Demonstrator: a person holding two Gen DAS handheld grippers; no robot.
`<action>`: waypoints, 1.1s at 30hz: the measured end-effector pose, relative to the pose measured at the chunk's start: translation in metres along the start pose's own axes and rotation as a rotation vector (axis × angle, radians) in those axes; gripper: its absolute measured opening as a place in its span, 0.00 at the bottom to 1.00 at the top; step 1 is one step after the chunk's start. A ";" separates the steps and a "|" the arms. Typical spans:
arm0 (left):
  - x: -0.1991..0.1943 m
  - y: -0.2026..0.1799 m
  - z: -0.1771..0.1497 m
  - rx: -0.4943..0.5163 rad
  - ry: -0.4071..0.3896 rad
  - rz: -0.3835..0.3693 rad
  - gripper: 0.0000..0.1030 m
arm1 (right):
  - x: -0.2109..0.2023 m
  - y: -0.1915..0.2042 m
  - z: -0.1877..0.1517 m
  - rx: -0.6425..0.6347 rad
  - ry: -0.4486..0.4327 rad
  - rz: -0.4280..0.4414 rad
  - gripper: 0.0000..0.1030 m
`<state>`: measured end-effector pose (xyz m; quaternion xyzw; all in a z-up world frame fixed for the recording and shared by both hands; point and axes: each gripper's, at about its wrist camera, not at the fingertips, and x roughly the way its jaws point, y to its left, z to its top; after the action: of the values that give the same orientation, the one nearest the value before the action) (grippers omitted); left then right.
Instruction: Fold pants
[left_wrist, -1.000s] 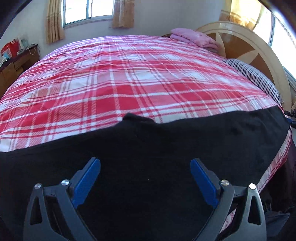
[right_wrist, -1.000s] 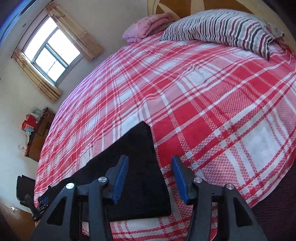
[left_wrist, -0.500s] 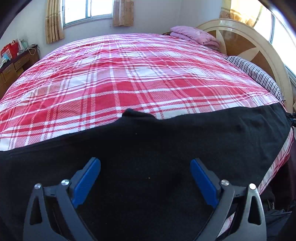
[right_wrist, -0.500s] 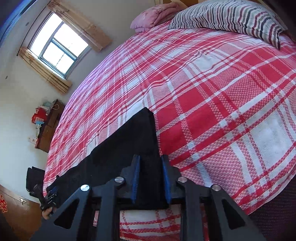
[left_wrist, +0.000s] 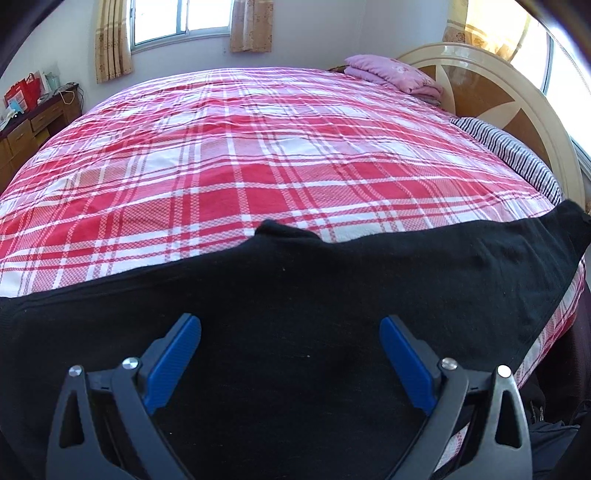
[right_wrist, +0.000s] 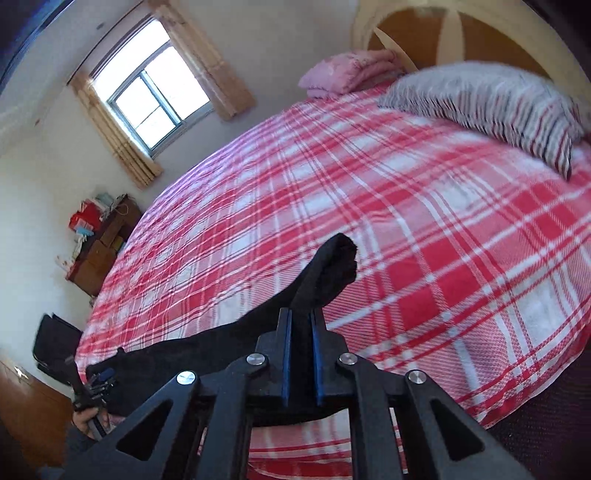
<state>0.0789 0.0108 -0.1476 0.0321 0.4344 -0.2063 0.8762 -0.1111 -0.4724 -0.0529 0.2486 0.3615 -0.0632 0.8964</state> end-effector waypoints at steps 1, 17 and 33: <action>0.000 0.000 0.000 -0.001 0.000 0.000 0.97 | -0.002 0.010 0.000 -0.022 -0.007 0.001 0.09; 0.002 0.000 0.001 -0.009 -0.001 -0.006 0.97 | 0.017 0.136 -0.022 -0.225 0.008 0.115 0.09; -0.003 -0.004 0.003 -0.003 -0.022 0.012 0.97 | 0.080 0.219 -0.068 -0.381 0.144 0.186 0.09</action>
<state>0.0778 0.0073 -0.1428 0.0312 0.4248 -0.2009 0.8822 -0.0304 -0.2434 -0.0612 0.1110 0.4056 0.1071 0.9010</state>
